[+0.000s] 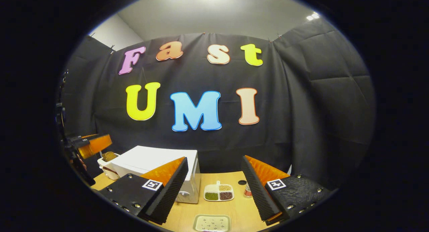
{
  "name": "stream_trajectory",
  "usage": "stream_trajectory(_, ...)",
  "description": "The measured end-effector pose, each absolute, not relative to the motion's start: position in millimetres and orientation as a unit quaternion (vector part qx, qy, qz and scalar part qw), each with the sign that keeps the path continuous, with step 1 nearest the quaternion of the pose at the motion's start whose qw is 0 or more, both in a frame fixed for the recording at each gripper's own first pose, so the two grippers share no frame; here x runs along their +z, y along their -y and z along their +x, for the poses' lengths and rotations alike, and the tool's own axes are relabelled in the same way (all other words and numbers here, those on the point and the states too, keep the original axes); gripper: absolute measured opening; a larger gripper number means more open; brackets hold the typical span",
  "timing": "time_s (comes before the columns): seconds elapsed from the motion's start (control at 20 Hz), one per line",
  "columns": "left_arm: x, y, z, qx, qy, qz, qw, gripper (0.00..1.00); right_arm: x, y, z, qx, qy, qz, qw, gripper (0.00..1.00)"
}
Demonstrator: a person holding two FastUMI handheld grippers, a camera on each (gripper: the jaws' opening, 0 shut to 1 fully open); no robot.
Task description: Open the microwave oven with the left hand, put the food in, and close the microwave oven.
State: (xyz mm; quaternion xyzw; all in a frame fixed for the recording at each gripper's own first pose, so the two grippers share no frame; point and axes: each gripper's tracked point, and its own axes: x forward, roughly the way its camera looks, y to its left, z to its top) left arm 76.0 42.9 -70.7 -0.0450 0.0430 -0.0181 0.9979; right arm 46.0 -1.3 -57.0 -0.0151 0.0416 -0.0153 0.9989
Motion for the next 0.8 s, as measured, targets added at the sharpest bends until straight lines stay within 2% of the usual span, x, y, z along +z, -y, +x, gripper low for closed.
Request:
stream_trajectory(0.2, -41.5, -68.6, 56.2, -0.006, -0.035, -0.033, 0.999, 0.96, -37.8, -24.2, 41.2, -0.004, -0.032, -0.008, 0.999, 0.98)
stream_trajectory(0.45, -19.7, -86.6, 34.4, -0.022, -0.021, -0.016, 0.999, 0.96, -11.2, -56.7, 32.7, 0.01, -0.023, -0.018, 1.0, 0.98)
stream_trajectory(0.8, -7.3, -96.1, 32.3, -0.05, -0.011, -0.039, 0.998, 0.94, 14.9, -80.0, 22.8, 0.0, -0.005, -0.004, 1.0, 0.98)
